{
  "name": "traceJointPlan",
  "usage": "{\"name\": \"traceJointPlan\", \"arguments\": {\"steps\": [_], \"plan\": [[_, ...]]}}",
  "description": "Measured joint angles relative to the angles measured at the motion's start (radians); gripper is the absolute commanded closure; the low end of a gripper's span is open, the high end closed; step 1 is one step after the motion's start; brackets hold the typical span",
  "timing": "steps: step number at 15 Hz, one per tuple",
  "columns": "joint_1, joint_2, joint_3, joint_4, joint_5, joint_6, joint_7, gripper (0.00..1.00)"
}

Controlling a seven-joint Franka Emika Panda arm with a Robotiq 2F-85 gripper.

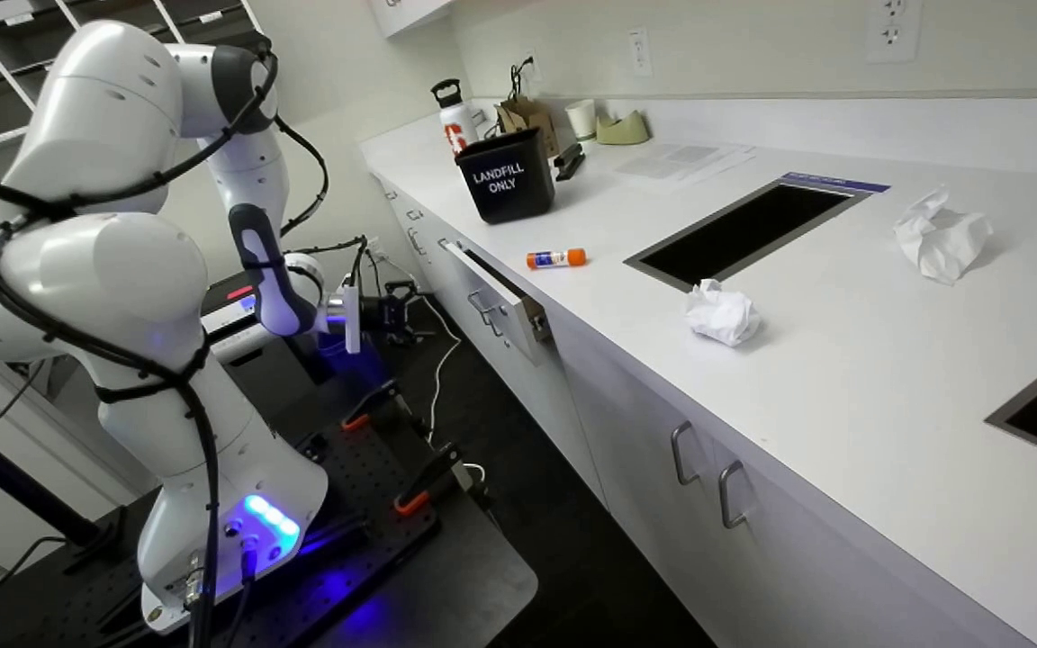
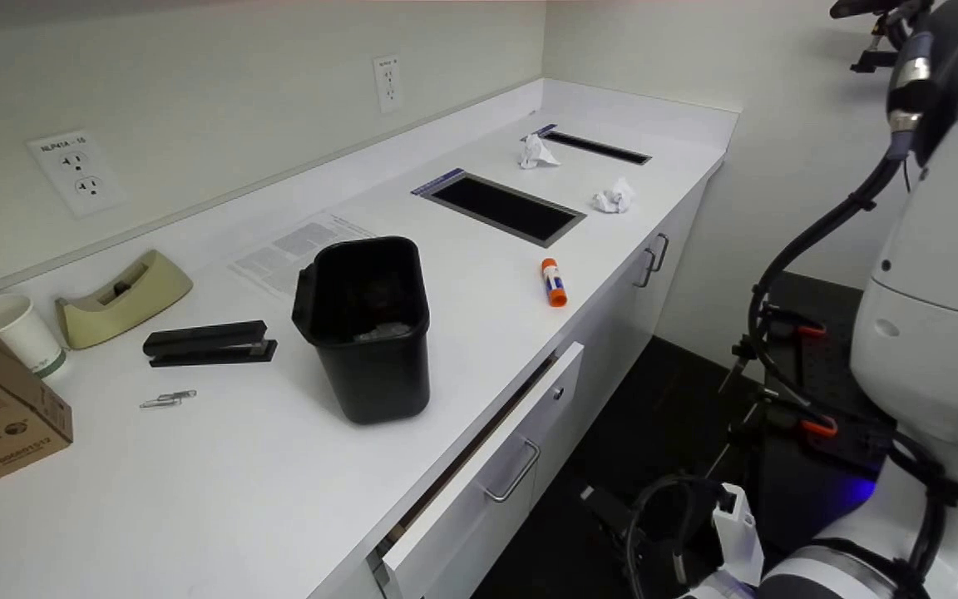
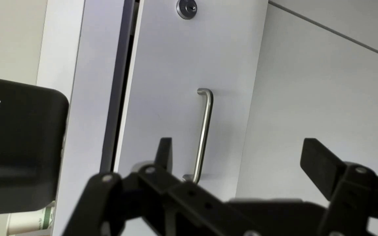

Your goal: Open the drawer

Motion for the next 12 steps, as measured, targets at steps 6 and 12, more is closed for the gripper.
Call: {"name": "traceJointPlan", "arguments": {"steps": [6, 12], "plan": [[0.018, 0.075, -0.027, 0.046, -0.084, -0.105, 0.005, 0.0], [0.024, 0.184, -0.053, 0.141, -0.247, -0.193, 0.041, 0.0]]}}
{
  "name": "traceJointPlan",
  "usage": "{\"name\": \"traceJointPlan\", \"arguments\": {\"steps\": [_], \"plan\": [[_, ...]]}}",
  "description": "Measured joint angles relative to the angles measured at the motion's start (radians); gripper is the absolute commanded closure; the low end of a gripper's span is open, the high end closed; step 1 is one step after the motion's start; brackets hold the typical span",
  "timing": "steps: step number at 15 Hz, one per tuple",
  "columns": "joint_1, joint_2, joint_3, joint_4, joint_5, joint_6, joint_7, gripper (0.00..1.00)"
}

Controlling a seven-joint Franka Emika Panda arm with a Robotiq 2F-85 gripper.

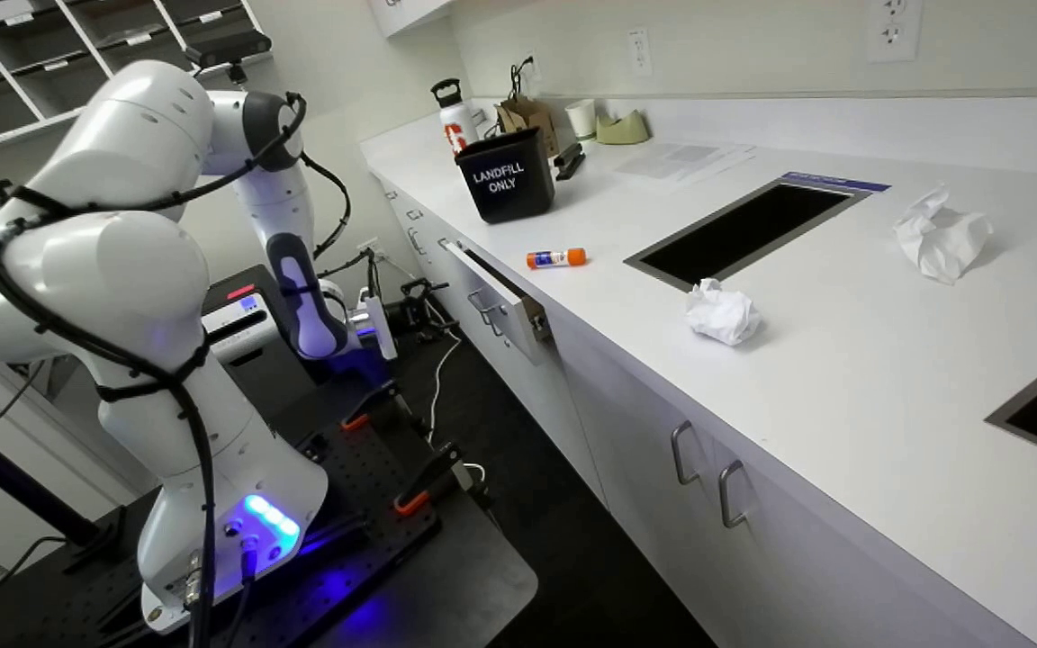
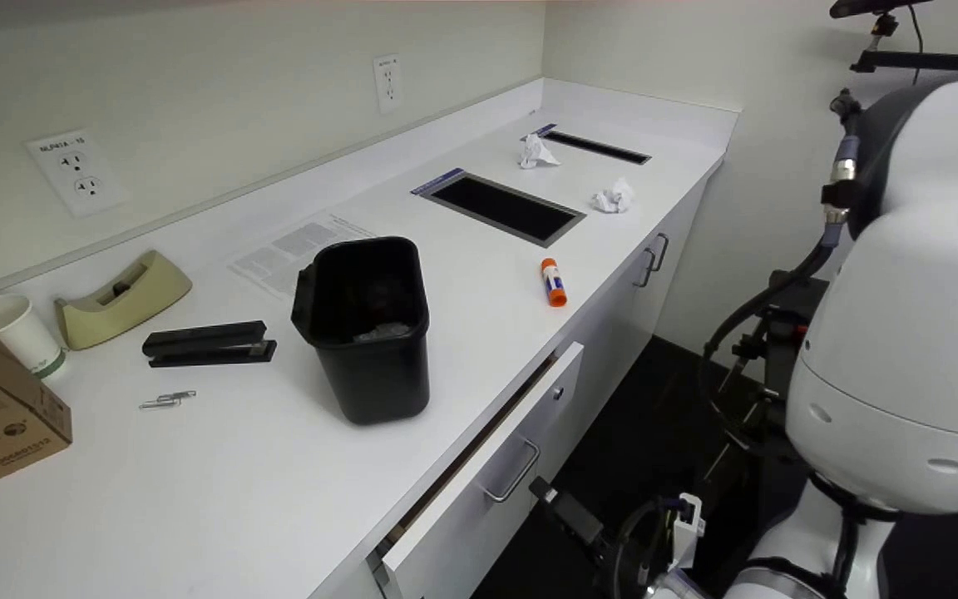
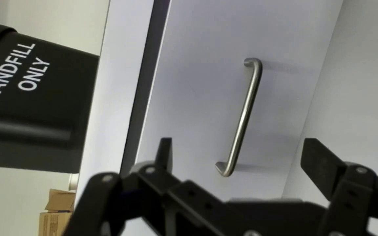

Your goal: Open the drawer

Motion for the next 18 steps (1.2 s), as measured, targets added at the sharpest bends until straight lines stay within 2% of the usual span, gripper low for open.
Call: {"name": "traceJointPlan", "arguments": {"steps": [5, 12, 13, 14, 18], "plan": [[-0.008, 0.074, -0.008, 0.103, -0.06, -0.021, 0.001, 0.0], [-0.018, 0.133, -0.016, 0.201, -0.07, -0.086, 0.043, 0.0], [-0.022, 0.139, -0.017, 0.209, -0.07, -0.09, 0.052, 0.25], [-0.026, 0.145, -0.019, 0.215, -0.07, -0.092, 0.062, 0.26], [-0.04, 0.166, -0.022, 0.232, -0.07, -0.108, 0.098, 0.57]]}}
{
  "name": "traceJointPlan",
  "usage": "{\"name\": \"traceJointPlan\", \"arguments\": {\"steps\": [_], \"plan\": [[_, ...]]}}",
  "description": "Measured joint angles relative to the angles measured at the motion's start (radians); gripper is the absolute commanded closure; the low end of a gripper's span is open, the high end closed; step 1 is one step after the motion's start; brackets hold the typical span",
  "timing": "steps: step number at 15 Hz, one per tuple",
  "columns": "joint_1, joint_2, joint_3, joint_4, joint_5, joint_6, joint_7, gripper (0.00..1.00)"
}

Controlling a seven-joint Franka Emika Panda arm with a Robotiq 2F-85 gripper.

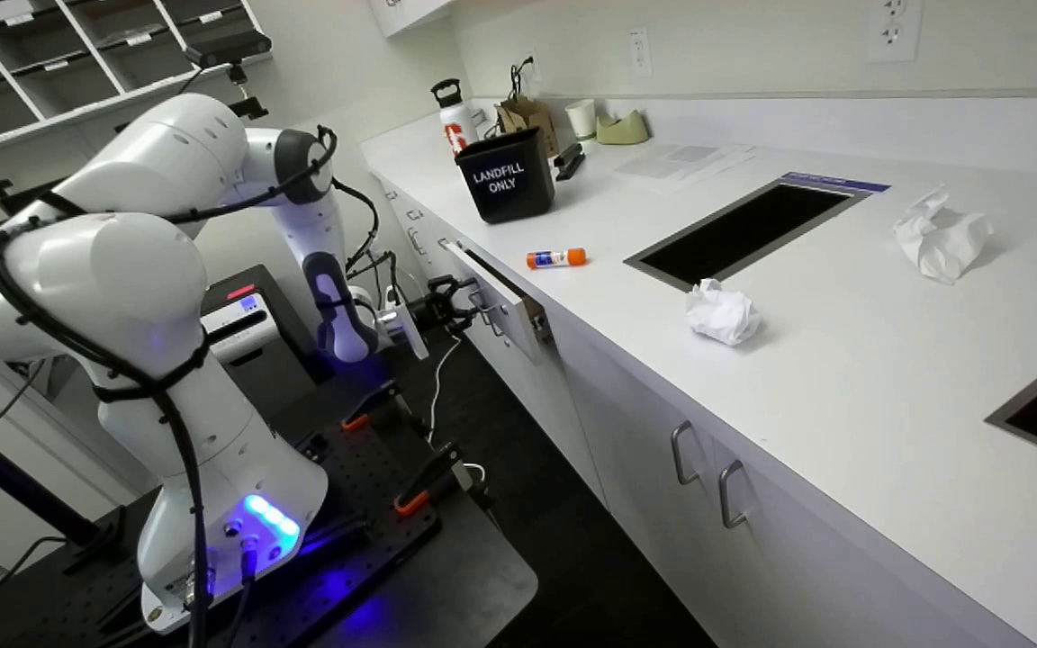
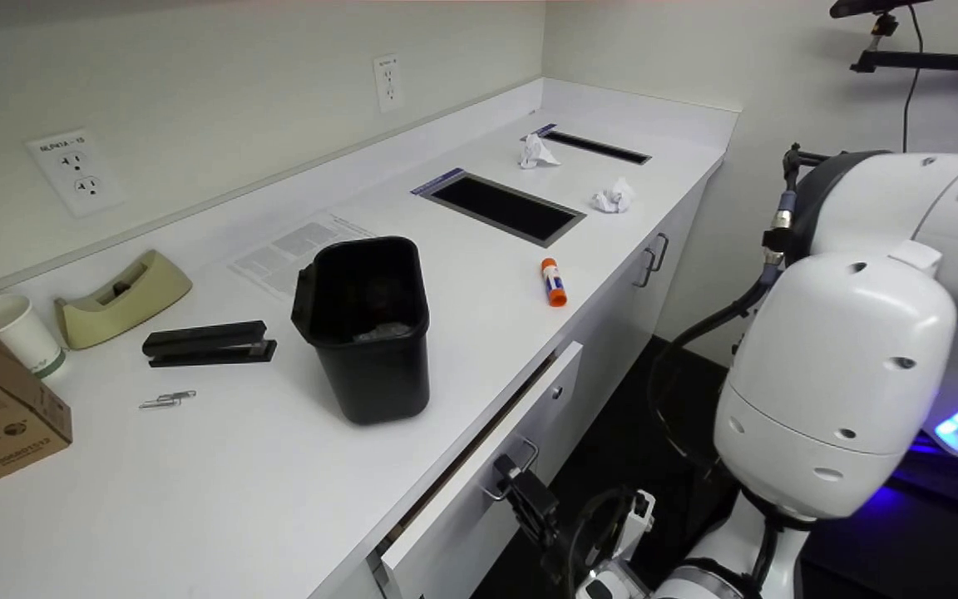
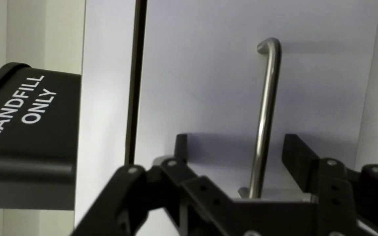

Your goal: Open the drawer

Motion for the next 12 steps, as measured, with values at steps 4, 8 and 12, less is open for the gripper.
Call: {"name": "traceJointPlan", "arguments": {"steps": [4, 8, 12], "plan": [[0.0, 0.013, 0.0, 0.01, 0.0, -0.008, 0.018, 0.87], [-0.001, 0.029, 0.005, 0.025, 0.0, -0.007, 0.023, 1.0], [0.001, 0.035, 0.012, 0.031, 0.006, -0.018, 0.081, 0.97]]}}
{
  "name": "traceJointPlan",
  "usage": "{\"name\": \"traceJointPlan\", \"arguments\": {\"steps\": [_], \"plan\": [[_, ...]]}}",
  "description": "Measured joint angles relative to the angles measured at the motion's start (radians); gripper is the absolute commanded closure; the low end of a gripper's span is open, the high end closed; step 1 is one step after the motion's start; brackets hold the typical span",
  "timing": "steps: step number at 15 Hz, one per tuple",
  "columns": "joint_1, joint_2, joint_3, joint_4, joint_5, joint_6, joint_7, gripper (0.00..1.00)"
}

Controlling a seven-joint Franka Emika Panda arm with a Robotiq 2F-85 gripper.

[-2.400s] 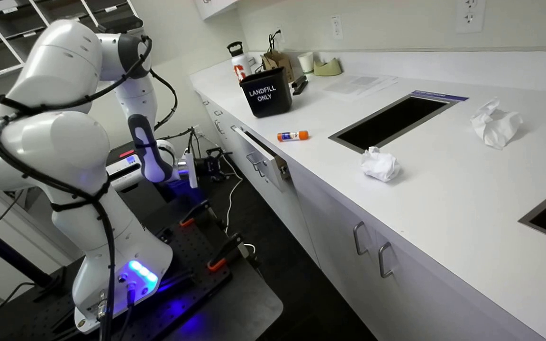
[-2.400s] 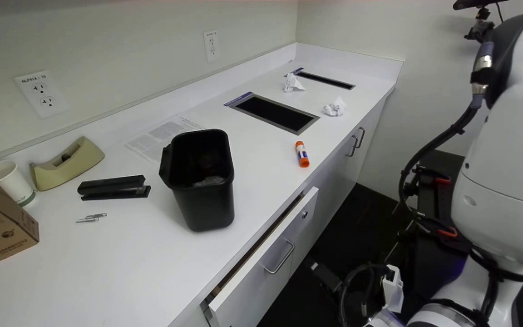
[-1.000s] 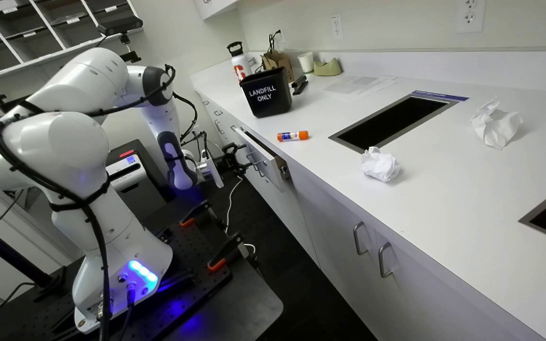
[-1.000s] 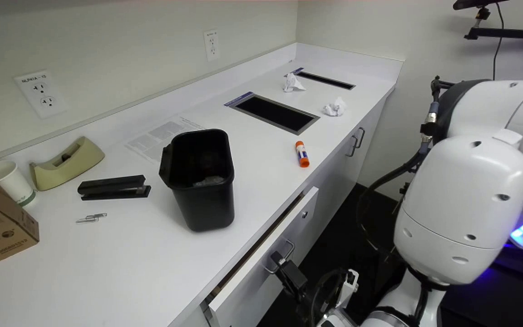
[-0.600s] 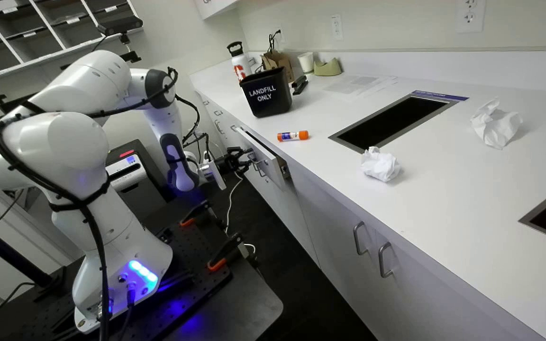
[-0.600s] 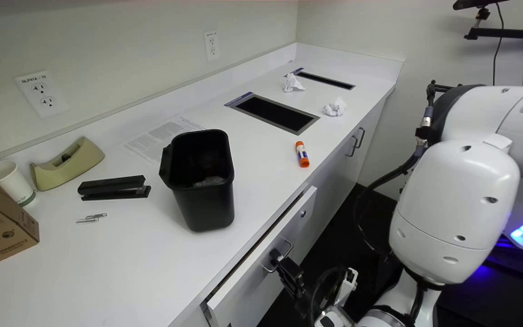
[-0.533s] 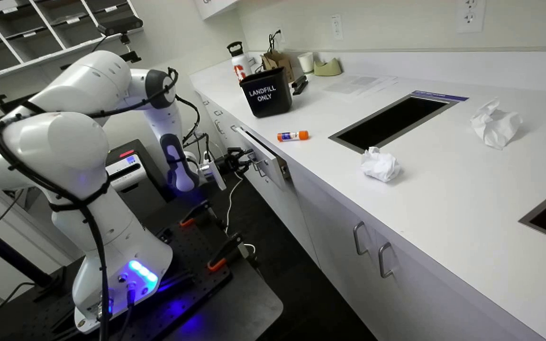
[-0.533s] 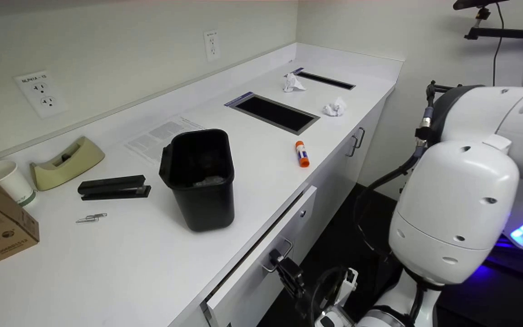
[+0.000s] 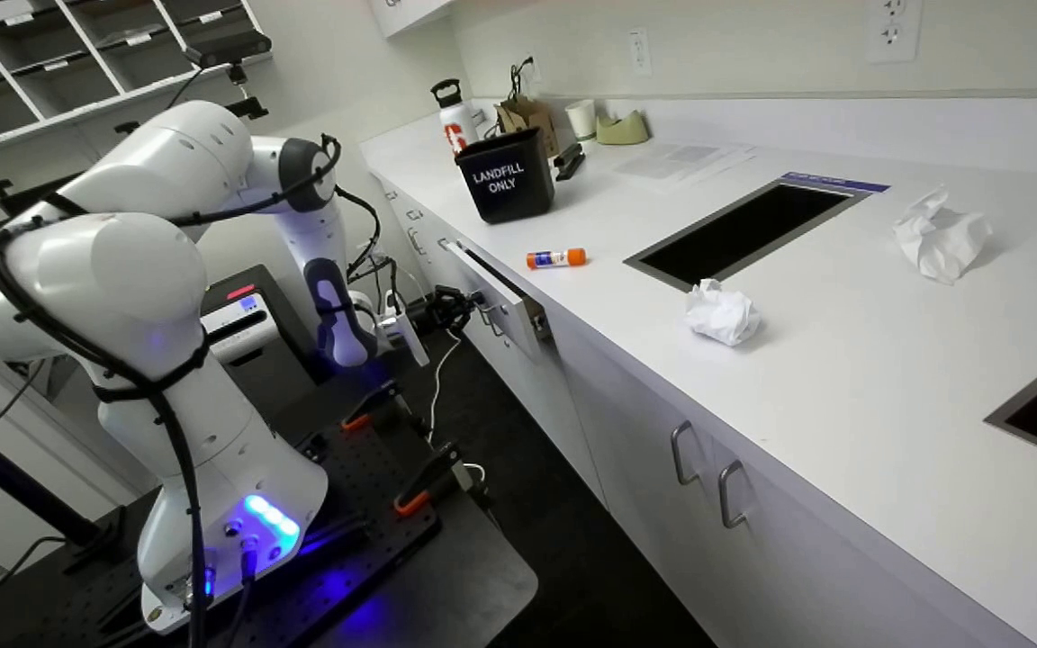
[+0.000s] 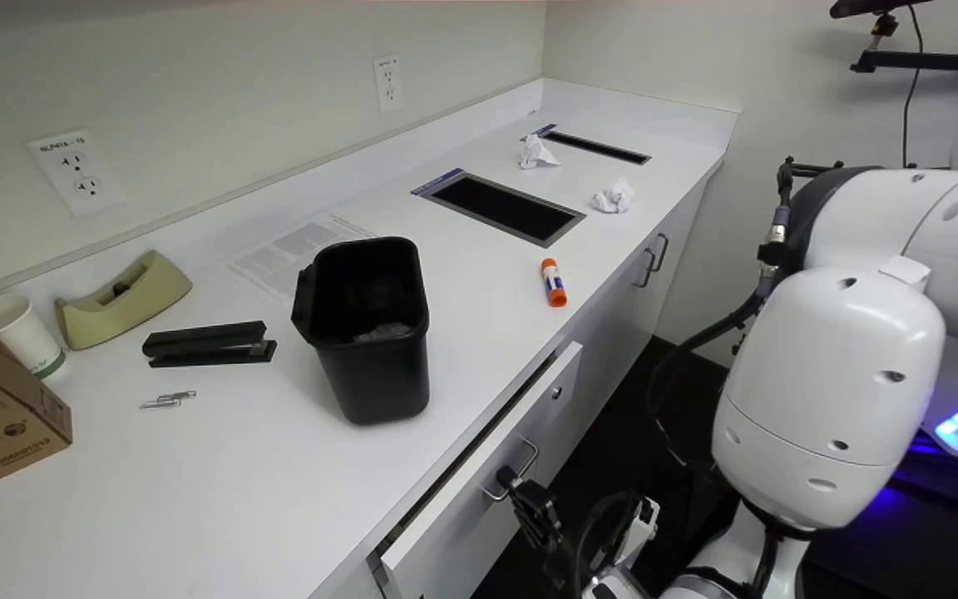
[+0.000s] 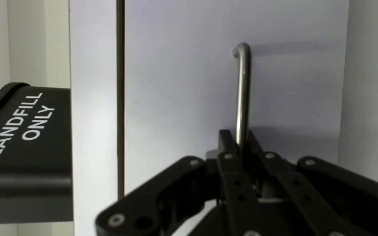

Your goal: Open the drawer

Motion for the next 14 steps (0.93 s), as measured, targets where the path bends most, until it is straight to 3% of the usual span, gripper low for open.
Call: {"name": "traceJointPlan", "arguments": {"steps": [6, 14], "plan": [[0.034, 0.023, 0.065, 0.001, 0.07, -0.096, 0.035, 0.97], [0.175, 0.044, 0.144, 0.007, 0.266, -0.208, 0.112, 0.97]]}}
